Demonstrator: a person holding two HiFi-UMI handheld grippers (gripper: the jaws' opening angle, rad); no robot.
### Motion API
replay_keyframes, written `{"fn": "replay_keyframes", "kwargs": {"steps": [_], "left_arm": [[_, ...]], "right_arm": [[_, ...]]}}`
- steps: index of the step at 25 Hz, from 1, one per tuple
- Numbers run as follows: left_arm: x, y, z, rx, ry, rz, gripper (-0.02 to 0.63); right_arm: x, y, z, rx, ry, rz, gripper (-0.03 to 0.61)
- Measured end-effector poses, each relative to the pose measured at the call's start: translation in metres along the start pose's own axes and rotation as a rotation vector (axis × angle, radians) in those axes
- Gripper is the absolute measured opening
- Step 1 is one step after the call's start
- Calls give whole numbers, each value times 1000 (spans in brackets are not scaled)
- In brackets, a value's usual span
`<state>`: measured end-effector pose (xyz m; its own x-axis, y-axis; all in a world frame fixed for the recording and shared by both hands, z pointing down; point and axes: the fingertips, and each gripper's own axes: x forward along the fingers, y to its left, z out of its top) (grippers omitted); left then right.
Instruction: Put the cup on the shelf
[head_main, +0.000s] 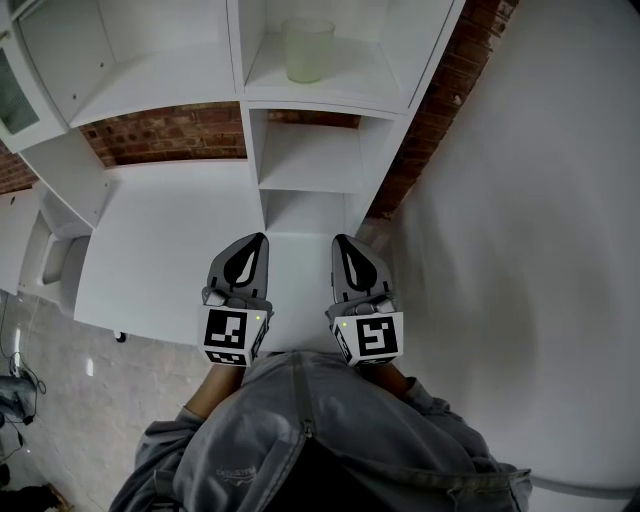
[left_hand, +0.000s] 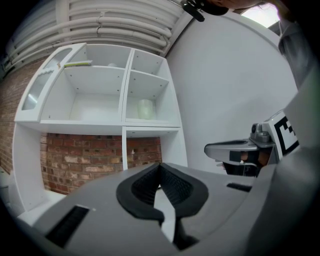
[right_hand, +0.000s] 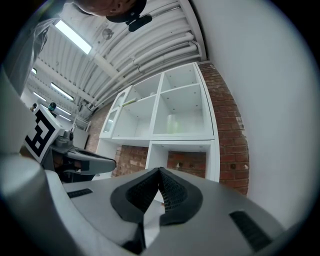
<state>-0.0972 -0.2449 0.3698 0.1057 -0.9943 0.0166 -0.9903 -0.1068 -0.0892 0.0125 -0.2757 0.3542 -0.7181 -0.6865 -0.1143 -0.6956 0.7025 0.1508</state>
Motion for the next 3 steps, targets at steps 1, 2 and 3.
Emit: {"fn": "replay_keyframes", "kwargs": {"steps": [1,2,3], "left_arm": [[0,-1,0,0,1,2,6],[0,-3,-1,0,1,5,6],[0,-4,-1,1,2,7,6]], "right_arm": [[-1,-1,0,0,-1,4,26],[-2,-1,-1,0,-3,8,26],[-2,-1,-1,-1,-5,12,26]]}}
